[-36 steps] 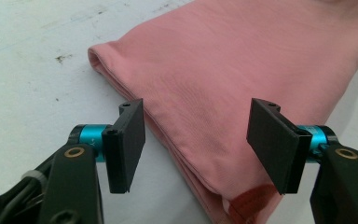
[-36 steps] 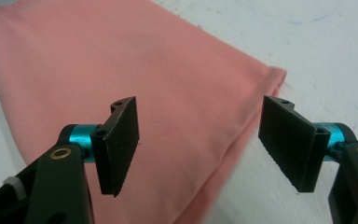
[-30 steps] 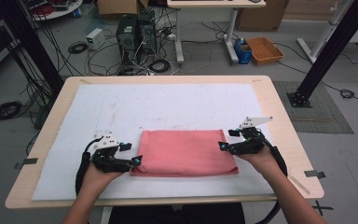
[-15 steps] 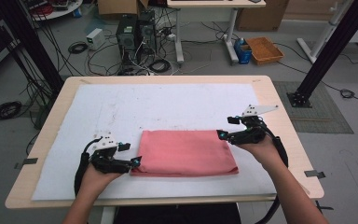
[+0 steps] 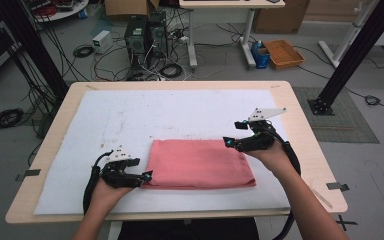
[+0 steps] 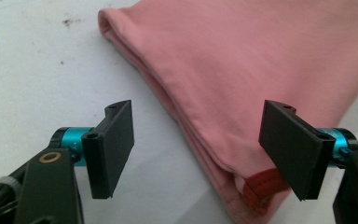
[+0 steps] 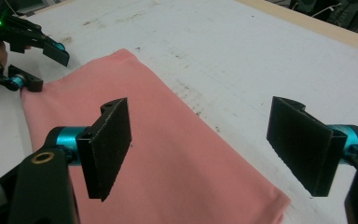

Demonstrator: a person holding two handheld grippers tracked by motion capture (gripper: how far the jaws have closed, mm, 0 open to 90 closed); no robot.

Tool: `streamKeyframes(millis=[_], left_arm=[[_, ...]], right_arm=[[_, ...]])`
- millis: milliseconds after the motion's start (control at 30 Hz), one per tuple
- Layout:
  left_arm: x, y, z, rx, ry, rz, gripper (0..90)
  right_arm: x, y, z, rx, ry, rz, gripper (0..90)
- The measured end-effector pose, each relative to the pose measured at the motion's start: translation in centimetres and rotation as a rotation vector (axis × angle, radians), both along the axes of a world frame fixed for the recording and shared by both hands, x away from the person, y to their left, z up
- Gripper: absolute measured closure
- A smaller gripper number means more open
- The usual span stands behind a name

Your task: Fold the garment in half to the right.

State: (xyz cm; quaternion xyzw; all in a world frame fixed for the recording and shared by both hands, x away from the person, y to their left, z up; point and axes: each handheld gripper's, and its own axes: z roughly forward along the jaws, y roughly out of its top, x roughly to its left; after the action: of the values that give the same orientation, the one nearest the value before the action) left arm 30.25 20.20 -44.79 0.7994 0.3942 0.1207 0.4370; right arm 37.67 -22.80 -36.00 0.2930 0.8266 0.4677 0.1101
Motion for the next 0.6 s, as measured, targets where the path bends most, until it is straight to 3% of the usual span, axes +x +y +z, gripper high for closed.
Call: streamKeyframes(millis=[300,600], left_arm=[[-0.3,-0.6,-0.4,0.048,0.011,0.018,34.7],[-1.9,-1.2,-0.1,0.074,0.032,0.001,36.3]], right_arm=[[0.8,1.3,-0.2,-0.017,0.006,0.022,21.7],[1.5,2.0,0.0,-0.026,0.003,0.031,21.7]])
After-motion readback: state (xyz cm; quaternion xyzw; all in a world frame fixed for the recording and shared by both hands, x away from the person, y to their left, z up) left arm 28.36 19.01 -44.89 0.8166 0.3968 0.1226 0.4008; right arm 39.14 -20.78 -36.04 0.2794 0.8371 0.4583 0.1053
